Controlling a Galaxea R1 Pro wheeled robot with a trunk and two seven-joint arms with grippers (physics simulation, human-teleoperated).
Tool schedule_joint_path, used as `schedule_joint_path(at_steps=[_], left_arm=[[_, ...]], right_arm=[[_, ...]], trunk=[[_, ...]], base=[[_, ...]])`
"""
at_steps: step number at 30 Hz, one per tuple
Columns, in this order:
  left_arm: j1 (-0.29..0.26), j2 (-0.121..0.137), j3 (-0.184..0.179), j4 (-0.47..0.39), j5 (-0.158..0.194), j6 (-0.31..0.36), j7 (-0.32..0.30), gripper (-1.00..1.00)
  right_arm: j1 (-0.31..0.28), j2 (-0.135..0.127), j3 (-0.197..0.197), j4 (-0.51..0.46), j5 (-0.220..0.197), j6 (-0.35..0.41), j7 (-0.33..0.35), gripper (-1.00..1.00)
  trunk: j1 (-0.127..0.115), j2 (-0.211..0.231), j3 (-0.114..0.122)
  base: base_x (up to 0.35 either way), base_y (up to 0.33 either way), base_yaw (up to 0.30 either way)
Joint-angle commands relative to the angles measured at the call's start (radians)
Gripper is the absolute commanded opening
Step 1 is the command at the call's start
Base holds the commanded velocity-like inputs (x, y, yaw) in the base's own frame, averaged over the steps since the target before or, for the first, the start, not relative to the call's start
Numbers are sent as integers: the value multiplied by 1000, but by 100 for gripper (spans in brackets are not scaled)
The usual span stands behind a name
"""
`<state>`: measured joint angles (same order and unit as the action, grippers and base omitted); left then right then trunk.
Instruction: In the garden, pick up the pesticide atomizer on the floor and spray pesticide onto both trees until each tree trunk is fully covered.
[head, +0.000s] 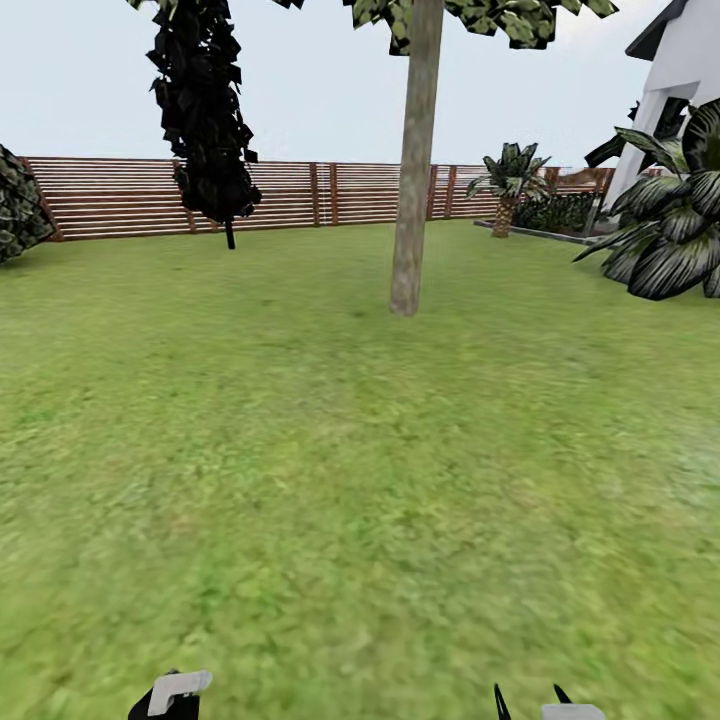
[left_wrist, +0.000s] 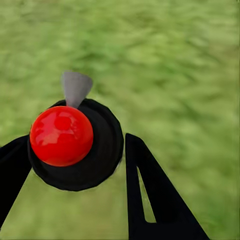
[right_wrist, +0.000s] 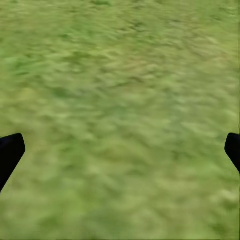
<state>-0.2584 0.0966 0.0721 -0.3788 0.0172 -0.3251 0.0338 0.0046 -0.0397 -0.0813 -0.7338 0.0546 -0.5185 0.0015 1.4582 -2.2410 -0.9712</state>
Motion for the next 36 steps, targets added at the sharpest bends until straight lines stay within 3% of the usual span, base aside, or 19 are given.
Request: schedule_joint_path(at_steps=[1, 36], left_arm=[[0, 0, 0, 0, 0, 0, 0, -100], [-1, 0, 0, 0, 0, 0, 0, -100]], right_arm=[[0, 0, 0, 3, 0, 0, 0, 100], [0, 0, 0, 8, -1, 0, 0, 100]], trunk=[[0, 0, 0], [0, 0, 0]], base=[[343, 0, 0], [342, -48, 0]])
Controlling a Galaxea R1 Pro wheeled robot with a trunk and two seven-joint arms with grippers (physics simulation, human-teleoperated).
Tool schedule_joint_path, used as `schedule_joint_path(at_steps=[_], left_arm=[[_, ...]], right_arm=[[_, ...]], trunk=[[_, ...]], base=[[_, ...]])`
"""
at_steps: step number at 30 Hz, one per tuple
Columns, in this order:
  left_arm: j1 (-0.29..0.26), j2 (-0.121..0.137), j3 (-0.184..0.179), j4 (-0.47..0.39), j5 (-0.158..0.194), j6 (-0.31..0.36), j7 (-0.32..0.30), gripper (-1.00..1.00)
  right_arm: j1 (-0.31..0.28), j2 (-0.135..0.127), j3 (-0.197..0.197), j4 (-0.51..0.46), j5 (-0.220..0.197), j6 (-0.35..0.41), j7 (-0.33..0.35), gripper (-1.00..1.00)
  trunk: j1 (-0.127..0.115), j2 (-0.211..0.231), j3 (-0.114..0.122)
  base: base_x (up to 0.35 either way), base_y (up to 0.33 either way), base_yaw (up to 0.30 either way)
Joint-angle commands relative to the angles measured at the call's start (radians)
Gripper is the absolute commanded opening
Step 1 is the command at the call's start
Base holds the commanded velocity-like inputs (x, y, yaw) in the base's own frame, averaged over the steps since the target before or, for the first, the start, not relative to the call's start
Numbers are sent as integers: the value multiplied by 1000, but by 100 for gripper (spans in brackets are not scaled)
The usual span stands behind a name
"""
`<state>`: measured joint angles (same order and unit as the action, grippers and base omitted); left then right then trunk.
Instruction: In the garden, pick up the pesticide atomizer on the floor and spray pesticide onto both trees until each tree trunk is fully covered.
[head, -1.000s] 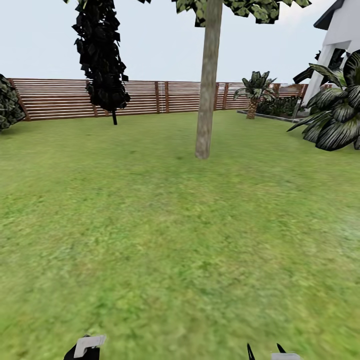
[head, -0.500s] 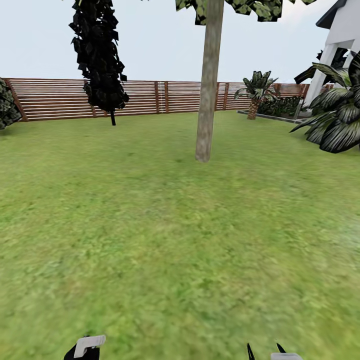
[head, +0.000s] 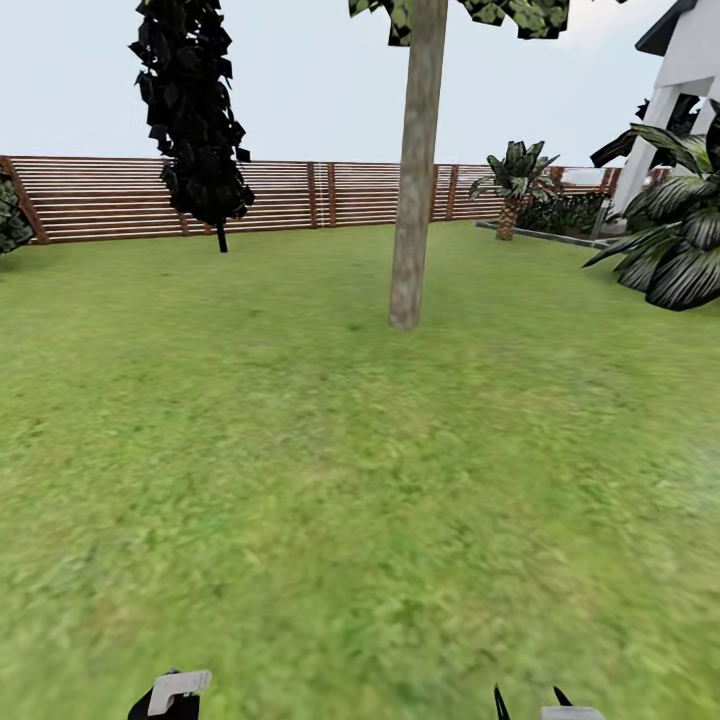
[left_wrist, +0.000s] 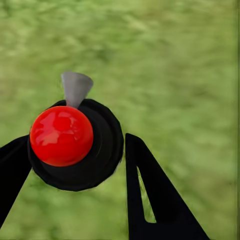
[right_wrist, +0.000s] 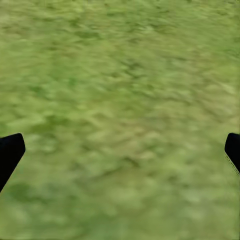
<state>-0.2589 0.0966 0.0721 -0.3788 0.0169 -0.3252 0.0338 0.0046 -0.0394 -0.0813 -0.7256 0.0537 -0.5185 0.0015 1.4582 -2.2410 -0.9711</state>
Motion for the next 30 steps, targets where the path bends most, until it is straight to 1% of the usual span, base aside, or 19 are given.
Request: schedule_joint_path(at_steps=[1, 30], left_arm=[[0, 0, 0, 0, 0, 0, 0, -100], [0, 0, 0, 0, 0, 0, 0, -100]], right_arm=[[0, 1, 0, 0, 0, 0, 0, 100], [0, 0, 0, 0, 0, 0, 0, 100]], trunk=[[0, 0, 0], [0, 0, 0]], base=[[342, -81, 0], [342, -80, 0]])
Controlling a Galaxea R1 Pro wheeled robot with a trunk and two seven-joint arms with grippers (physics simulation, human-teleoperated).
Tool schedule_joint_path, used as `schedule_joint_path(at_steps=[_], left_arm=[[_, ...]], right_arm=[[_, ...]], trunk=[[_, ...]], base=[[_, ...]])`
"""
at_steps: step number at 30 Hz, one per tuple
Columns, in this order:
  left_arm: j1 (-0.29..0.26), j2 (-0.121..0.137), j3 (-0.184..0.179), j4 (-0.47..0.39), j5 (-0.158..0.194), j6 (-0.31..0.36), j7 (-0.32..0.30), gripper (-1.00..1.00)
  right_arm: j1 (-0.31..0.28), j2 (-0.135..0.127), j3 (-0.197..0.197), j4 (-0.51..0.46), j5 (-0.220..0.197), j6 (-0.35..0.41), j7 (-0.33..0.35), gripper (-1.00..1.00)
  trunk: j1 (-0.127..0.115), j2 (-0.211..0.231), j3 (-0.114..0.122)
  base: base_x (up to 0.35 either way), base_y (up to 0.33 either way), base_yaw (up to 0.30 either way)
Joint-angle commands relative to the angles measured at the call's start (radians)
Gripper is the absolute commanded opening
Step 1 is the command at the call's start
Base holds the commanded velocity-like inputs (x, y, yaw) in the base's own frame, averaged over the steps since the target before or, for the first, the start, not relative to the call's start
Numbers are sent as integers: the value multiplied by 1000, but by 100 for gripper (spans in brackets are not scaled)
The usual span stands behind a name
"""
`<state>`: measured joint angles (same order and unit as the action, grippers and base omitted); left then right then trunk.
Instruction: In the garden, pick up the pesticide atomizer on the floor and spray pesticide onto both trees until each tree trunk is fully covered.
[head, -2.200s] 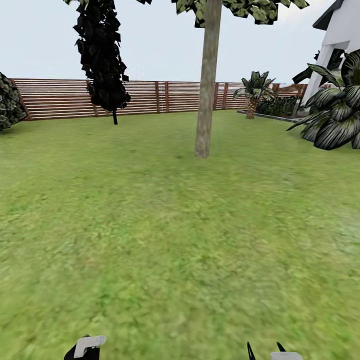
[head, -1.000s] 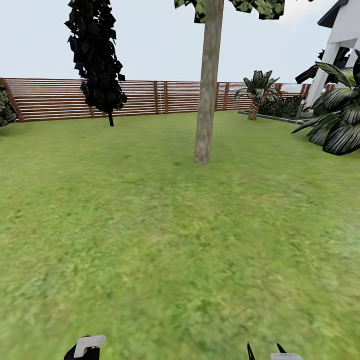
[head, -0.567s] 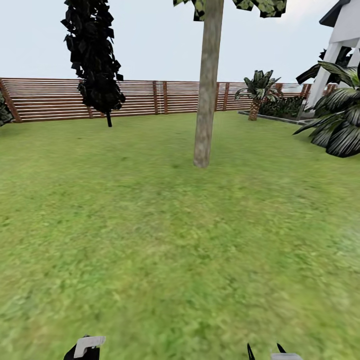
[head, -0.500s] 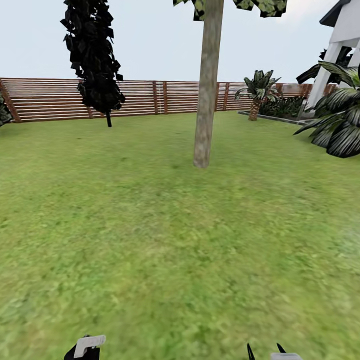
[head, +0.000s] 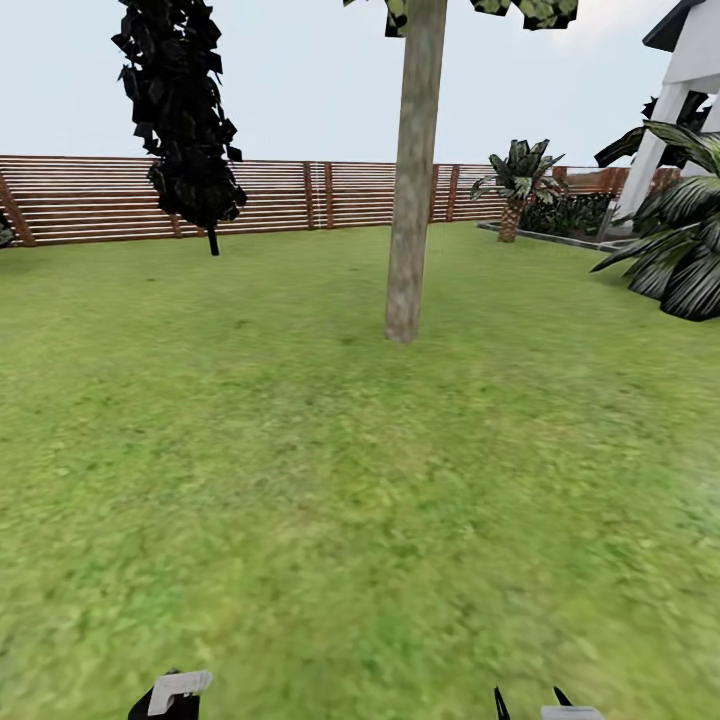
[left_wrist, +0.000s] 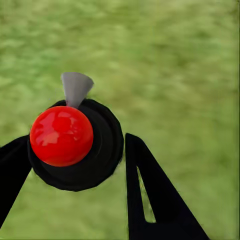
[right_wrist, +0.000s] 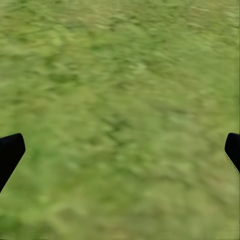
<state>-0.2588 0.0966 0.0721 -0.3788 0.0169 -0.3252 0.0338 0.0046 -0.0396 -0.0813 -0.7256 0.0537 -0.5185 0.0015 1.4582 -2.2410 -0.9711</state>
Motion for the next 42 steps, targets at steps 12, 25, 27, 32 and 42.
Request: schedule_joint_path(at_steps=[12, 25, 27, 32, 42], left_arm=[[0, 0, 0, 0, 0, 0, 0, -100], [0, 0, 0, 0, 0, 0, 0, -100], [0, 0, 0, 0, 0, 0, 0, -100], [0, 0, 0, 0, 0, 0, 0, -100], [0, 0, 0, 0, 0, 0, 0, -100]], right_arm=[[0, 0, 0, 2, 0, 0, 0, 100], [0, 0, 0, 2, 0, 0, 0, 100], [0, 1, 0, 2, 0, 0, 0, 100], [0, 0, 0, 2, 0, 0, 0, 100], [0, 0, 0, 2, 0, 0, 0, 100]], trunk=[[0, 0, 0], [0, 0, 0], [0, 0, 0], [0, 0, 0], [0, 0, 0]], base=[[342, -77, 0], [342, -77, 0], [342, -77, 0], [342, -77, 0], [342, -77, 0]])
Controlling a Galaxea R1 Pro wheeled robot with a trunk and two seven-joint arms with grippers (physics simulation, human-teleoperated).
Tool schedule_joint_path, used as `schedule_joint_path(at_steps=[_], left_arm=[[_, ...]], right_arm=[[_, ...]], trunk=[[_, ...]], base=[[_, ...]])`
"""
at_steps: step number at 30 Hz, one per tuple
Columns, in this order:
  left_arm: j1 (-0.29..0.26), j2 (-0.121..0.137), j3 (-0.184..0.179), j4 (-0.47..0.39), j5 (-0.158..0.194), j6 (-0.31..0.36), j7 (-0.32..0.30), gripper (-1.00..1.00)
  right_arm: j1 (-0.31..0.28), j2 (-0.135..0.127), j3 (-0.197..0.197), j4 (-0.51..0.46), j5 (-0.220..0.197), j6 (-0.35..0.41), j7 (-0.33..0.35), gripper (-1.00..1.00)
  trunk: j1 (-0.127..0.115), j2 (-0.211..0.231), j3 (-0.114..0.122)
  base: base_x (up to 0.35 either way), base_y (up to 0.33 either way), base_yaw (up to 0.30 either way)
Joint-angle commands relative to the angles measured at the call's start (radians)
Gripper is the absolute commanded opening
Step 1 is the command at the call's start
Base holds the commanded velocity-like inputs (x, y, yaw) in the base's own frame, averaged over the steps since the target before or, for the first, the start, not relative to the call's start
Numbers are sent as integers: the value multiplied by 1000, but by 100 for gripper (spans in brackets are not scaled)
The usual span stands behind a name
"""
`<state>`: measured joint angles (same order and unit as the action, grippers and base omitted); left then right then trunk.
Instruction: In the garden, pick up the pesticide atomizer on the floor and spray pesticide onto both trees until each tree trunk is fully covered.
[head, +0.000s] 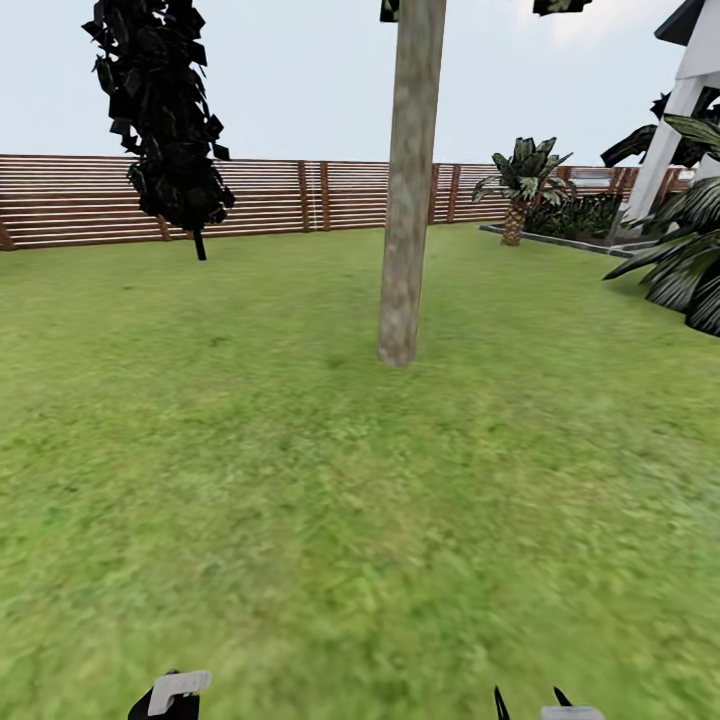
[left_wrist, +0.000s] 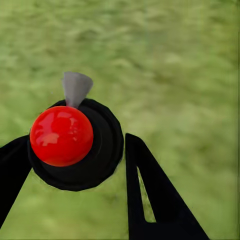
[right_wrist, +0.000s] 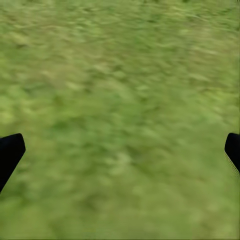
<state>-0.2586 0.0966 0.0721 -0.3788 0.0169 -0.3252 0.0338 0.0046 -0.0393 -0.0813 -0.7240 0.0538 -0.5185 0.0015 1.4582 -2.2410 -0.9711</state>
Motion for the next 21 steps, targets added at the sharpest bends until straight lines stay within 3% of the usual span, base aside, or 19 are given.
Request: schedule_joint_path(at_steps=[1, 21], left_arm=[[0, 0, 0, 0, 0, 0, 0, -100], [-1, 0, 0, 0, 0, 0, 0, -100]], right_arm=[[0, 0, 0, 0, 0, 0, 0, 100], [0, 0, 0, 0, 0, 0, 0, 100]], trunk=[[0, 0, 0], [0, 0, 0]], base=[[342, -77, 0], [342, -77, 0]])
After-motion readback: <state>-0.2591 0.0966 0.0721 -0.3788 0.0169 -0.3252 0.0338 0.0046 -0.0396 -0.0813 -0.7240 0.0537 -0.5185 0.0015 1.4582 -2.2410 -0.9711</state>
